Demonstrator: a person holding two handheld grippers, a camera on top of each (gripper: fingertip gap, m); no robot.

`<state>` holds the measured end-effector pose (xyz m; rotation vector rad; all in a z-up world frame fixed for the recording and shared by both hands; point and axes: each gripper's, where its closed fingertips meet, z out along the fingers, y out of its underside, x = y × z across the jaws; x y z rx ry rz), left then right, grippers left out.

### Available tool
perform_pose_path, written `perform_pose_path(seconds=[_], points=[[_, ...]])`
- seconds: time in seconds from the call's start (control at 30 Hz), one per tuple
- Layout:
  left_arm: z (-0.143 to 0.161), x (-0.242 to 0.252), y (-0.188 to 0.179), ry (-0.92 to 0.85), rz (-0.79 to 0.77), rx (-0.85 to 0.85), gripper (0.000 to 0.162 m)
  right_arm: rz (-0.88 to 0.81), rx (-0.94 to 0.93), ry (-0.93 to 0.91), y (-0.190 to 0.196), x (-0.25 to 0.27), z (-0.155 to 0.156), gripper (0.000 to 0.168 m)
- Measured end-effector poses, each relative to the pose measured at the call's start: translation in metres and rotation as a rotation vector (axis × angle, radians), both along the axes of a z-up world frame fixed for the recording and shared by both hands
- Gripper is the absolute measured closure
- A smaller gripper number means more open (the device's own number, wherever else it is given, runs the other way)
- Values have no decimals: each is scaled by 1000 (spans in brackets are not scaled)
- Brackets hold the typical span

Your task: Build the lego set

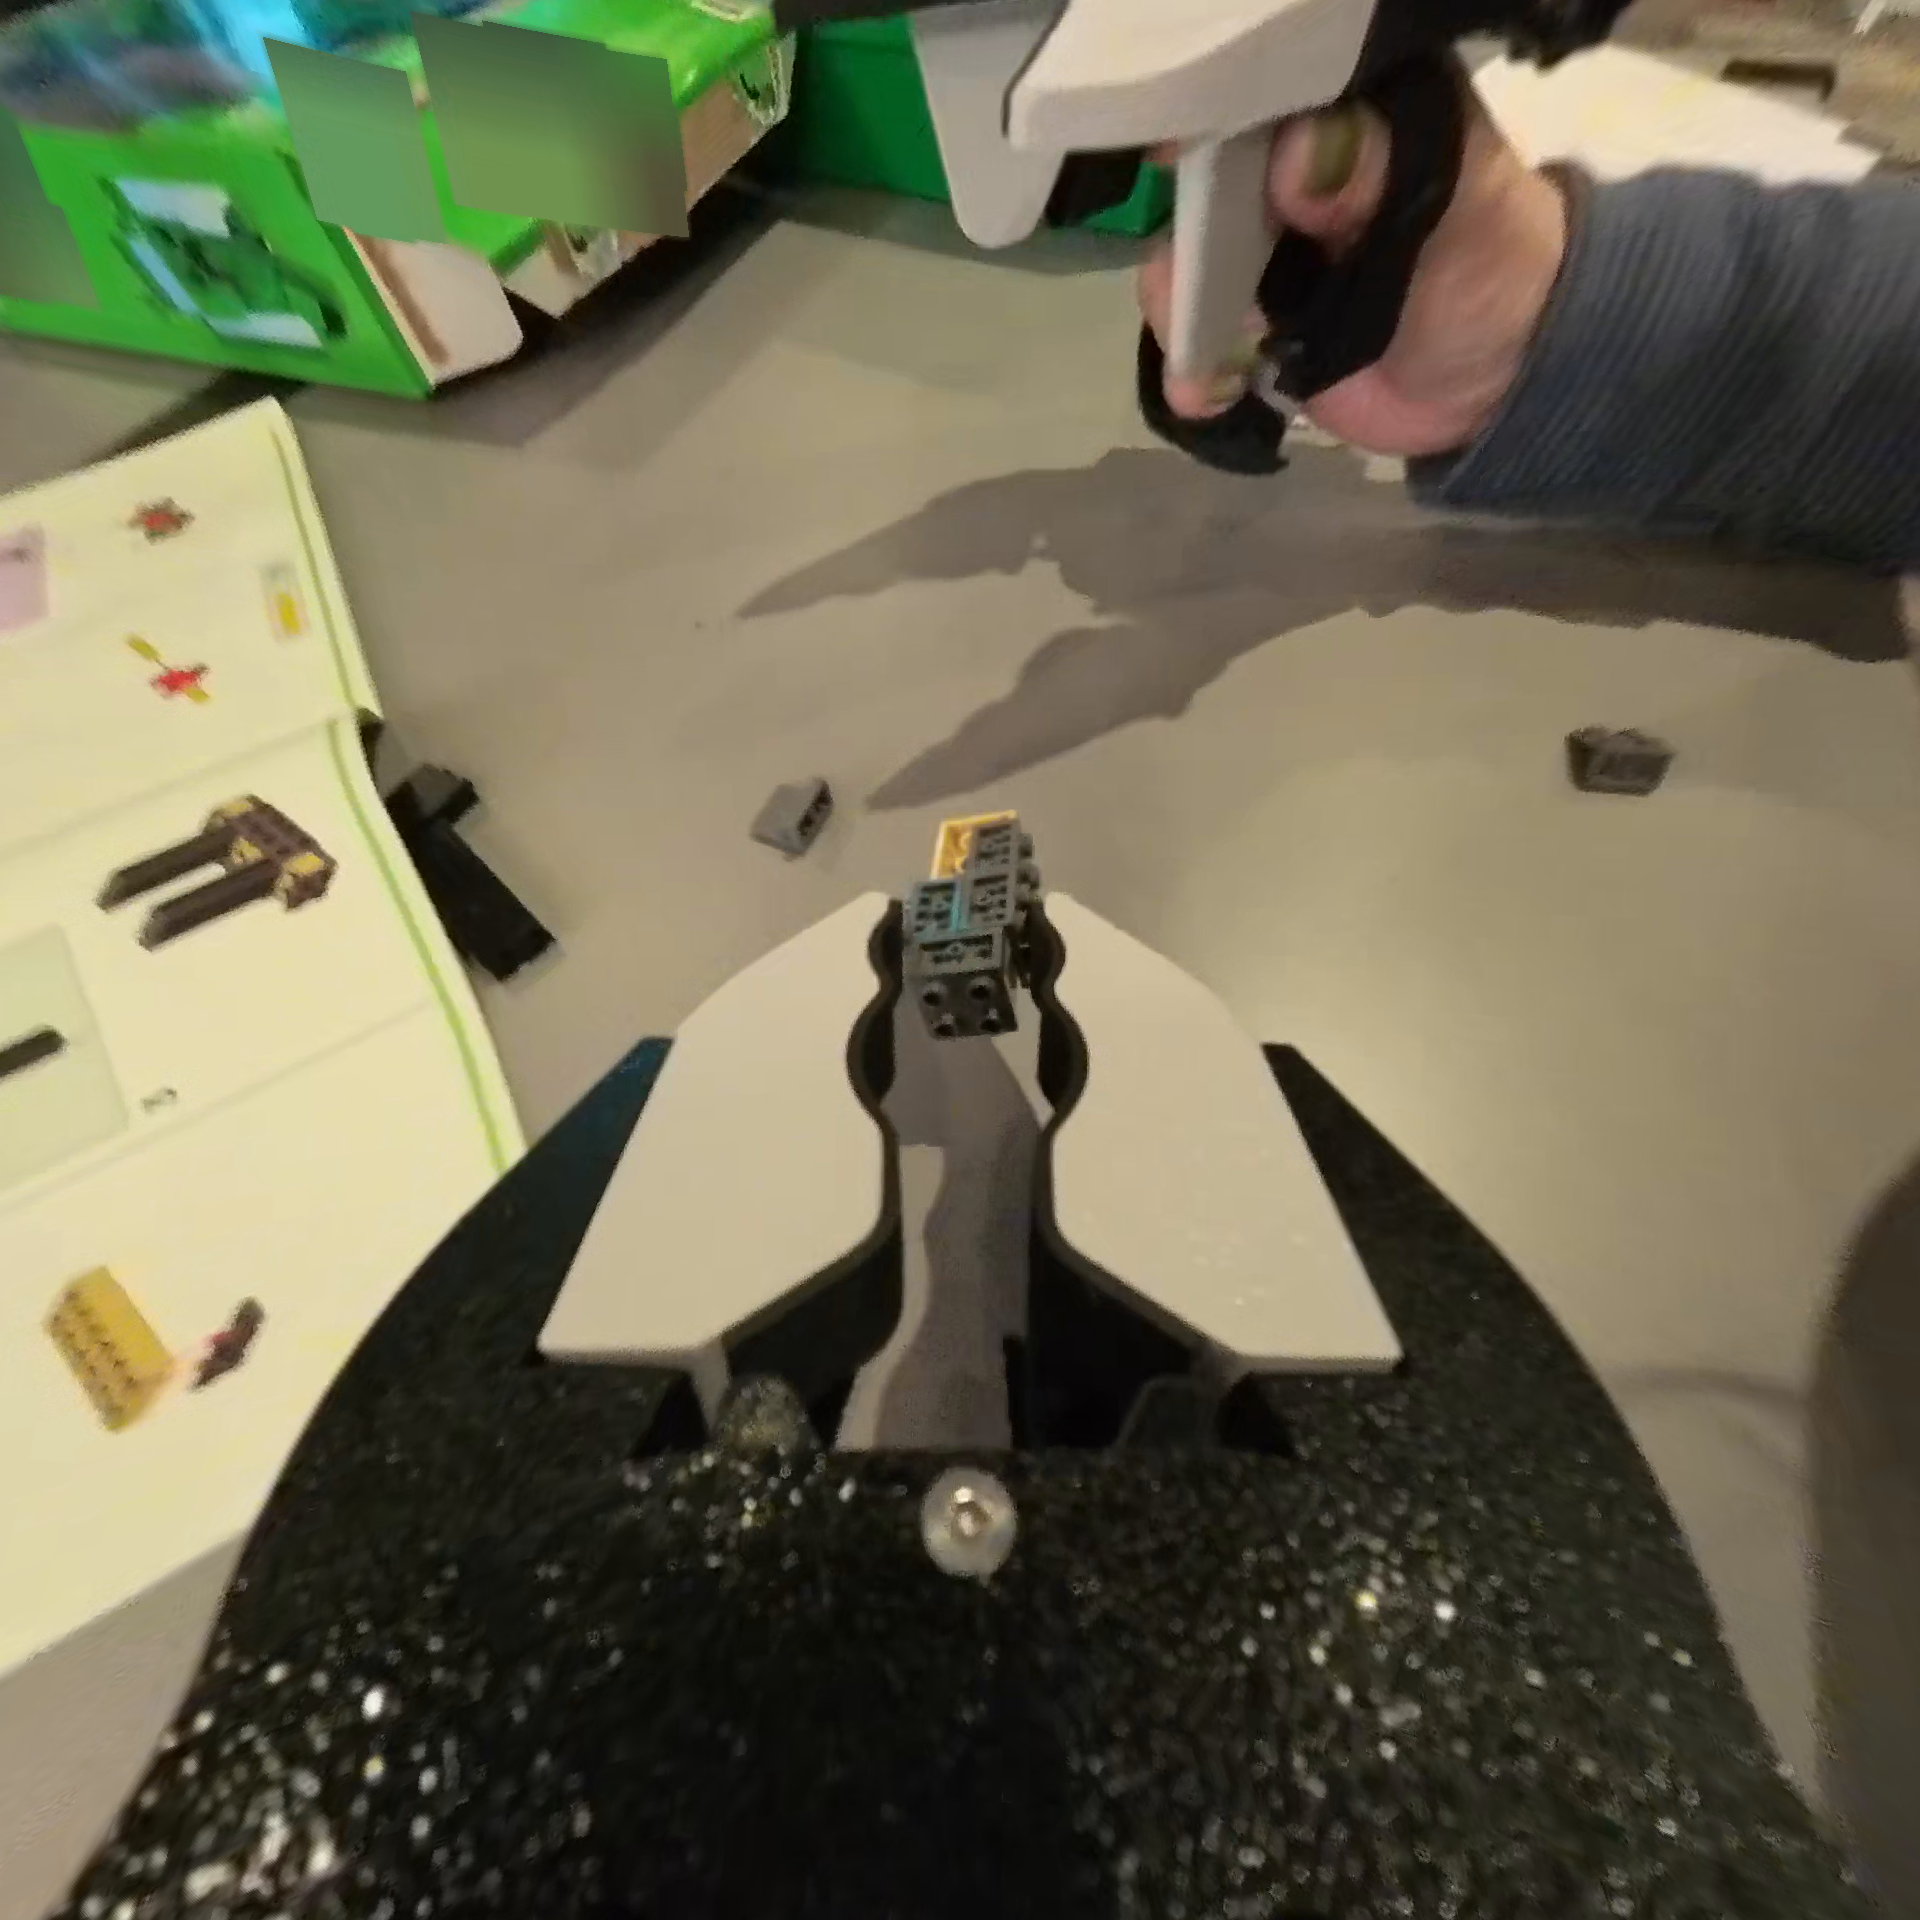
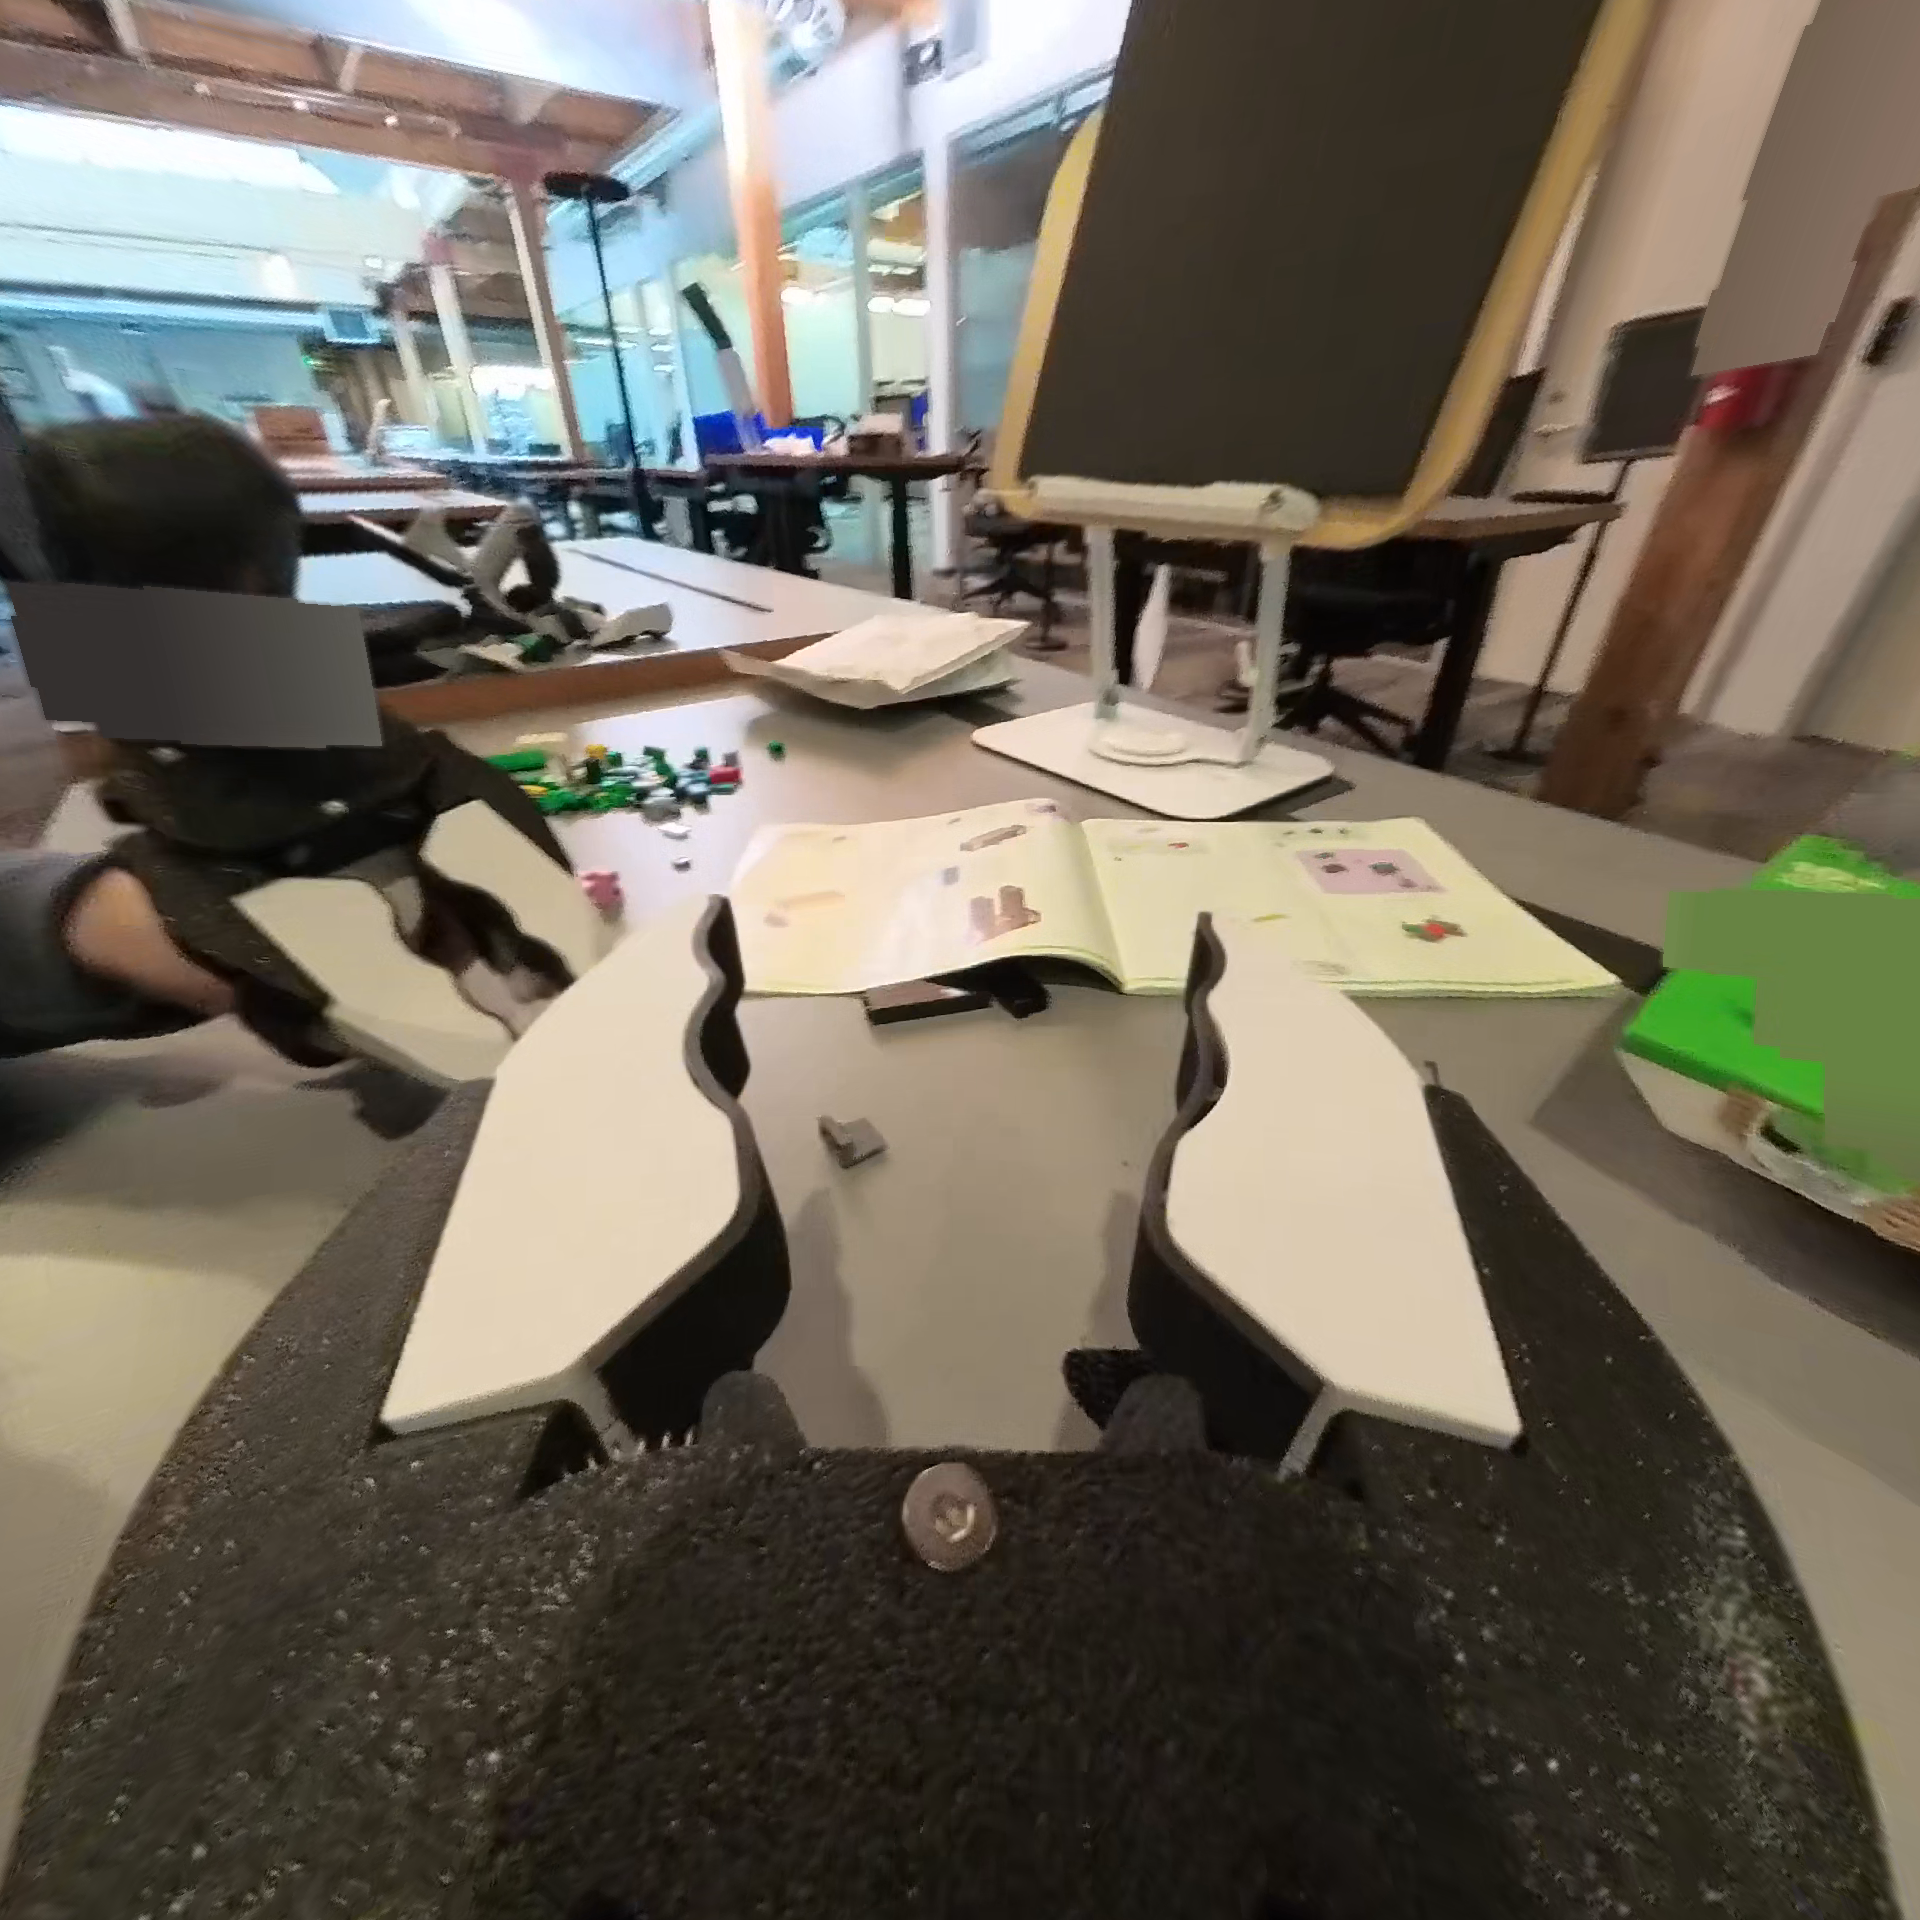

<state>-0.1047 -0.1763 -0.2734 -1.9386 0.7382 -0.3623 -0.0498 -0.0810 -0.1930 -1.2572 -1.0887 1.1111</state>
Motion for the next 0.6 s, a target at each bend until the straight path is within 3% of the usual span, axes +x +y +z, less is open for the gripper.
perform_pose_path(seconds=[0.27, 0.5, 0.6], points=[[-16, -14, 3, 88, 88, -14, 139, -112, 137, 20, 4, 7, -7, 90], [-28, -15, 5, 193, 83, -25, 139, -62, 151, 15, -7, 5, -8, 92], [-30, -14, 5, 231, 72, -12, 132, -46, 151, -7, -9, 5, -9, 92]])
